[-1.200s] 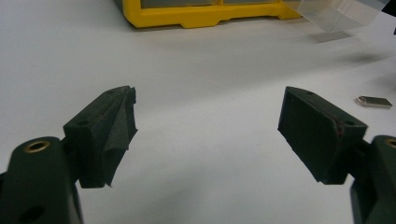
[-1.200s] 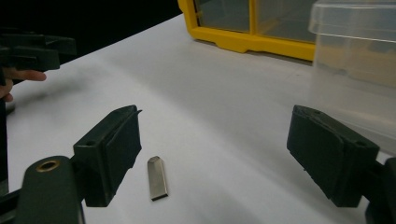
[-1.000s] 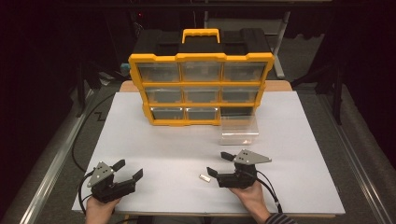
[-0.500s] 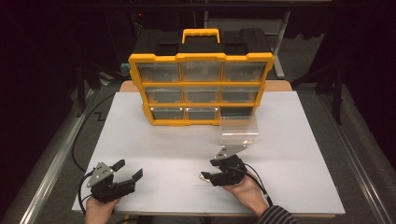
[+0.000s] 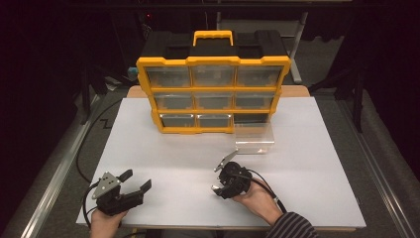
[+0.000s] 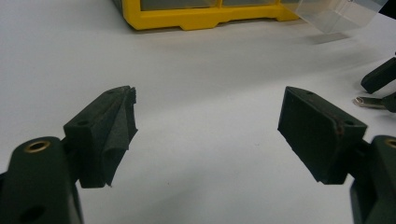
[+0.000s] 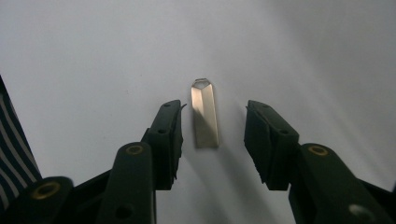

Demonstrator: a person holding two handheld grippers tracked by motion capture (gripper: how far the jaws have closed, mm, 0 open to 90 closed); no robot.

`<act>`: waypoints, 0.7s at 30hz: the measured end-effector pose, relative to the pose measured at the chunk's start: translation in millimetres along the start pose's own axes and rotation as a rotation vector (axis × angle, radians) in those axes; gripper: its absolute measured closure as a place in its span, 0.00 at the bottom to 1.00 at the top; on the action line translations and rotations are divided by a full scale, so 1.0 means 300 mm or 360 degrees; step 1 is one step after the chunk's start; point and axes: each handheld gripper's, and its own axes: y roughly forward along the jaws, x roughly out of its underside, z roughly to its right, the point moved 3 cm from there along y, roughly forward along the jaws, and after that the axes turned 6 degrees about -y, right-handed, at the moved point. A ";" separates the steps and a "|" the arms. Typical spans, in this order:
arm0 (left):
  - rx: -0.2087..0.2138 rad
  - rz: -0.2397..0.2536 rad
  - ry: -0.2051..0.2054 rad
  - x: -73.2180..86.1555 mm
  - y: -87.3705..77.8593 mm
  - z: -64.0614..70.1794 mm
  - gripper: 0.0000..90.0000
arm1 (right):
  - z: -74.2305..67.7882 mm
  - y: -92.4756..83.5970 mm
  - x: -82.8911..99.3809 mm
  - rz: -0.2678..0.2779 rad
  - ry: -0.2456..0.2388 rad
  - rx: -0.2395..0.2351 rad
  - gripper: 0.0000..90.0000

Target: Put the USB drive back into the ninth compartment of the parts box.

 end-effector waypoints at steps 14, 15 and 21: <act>0.0001 -0.0010 0.0009 0.001 0.002 0.003 0.22 | -0.038 0.013 -0.043 -0.0189 -0.0162 0.0125 0.84; 0.0000 -0.0009 0.0008 0.001 0.002 0.003 0.22 | -0.040 0.013 -0.045 -0.0200 -0.0171 0.0124 0.86; 0.0000 -0.0010 0.0009 0.001 0.002 0.002 0.22 | -0.043 0.014 -0.048 -0.0208 -0.0192 0.0115 0.88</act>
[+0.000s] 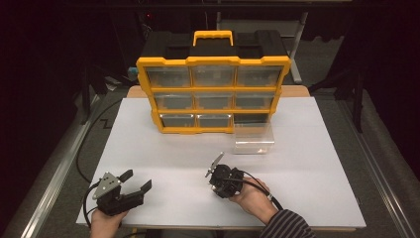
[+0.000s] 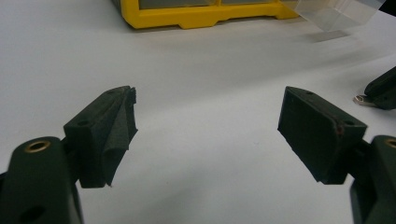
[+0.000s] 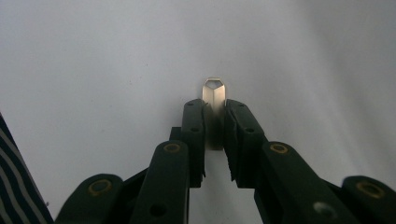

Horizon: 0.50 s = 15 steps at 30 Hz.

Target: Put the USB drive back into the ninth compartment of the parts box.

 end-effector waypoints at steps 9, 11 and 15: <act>-0.0002 -0.0002 -0.0004 0.001 0.001 -0.002 0.22 | 0.002 -0.004 0.008 0.0028 -0.0007 0.0001 0.88; -0.0002 -0.0002 -0.0004 0.001 0.001 -0.001 0.22 | 0.005 -0.008 0.016 0.0032 0.0002 0.0003 0.88; -0.0003 0.0000 0.0004 0.001 0.001 0.000 0.23 | 0.018 -0.023 0.041 0.0064 0.0028 0.0003 0.88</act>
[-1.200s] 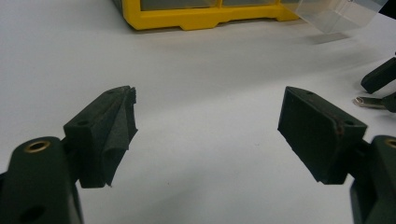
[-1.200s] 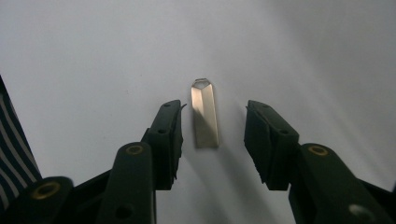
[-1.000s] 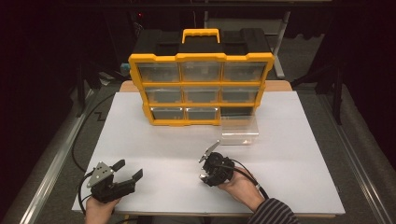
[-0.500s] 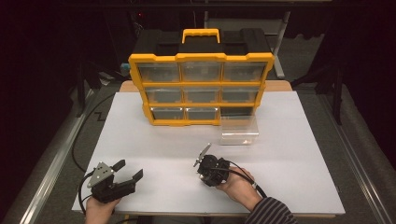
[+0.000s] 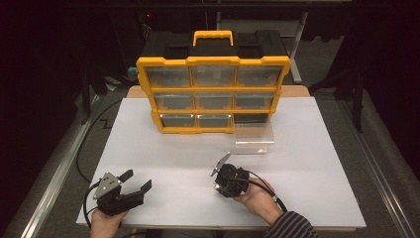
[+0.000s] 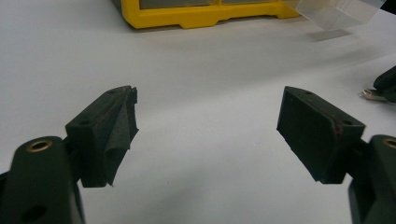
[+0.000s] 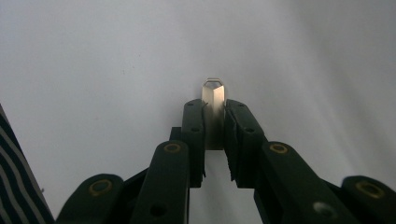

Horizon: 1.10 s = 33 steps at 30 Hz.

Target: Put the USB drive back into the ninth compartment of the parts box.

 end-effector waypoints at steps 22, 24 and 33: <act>-0.0004 -0.0001 -0.0022 0.000 0.000 -0.007 0.23 | 0.061 -0.084 0.120 0.0101 0.0165 0.0047 0.88; -0.0006 0.0001 -0.0025 0.000 0.000 -0.007 0.23 | 0.066 -0.090 0.130 0.0109 0.0178 0.0053 0.88; -0.0006 0.0001 -0.0023 0.000 0.000 -0.007 0.23 | 0.088 -0.116 0.183 0.0131 0.0250 0.0062 0.88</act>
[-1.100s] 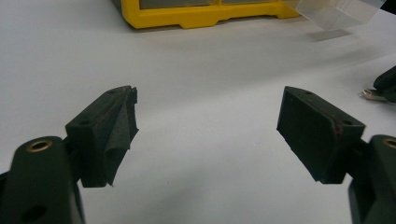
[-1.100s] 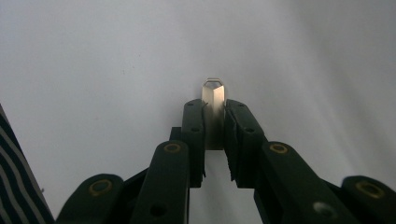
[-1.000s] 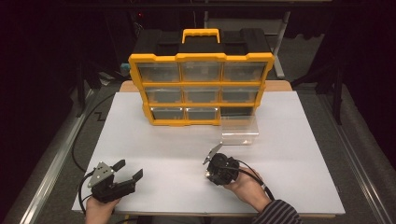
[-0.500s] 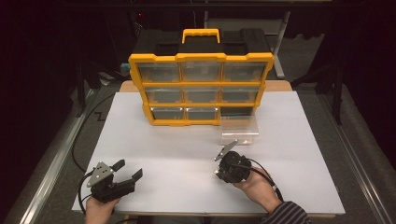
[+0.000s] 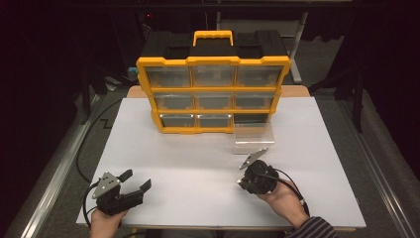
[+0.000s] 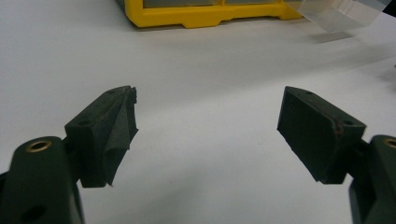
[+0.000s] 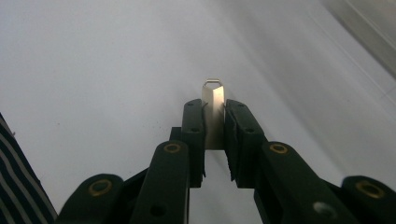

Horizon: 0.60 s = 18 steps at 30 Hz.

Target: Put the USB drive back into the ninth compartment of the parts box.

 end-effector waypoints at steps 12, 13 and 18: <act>-0.0002 0.0001 -0.0004 0.000 0.000 0.000 0.23 | 0.043 -0.048 0.060 0.0060 0.0072 0.0035 0.88; -0.0001 -0.0001 -0.0002 0.000 -0.001 -0.001 0.23 | 0.045 -0.052 0.064 0.0065 0.0086 0.0038 0.88; -0.0004 0.0000 -0.0005 0.000 0.000 -0.001 0.23 | 0.061 -0.062 0.091 0.0097 0.0137 0.0041 0.88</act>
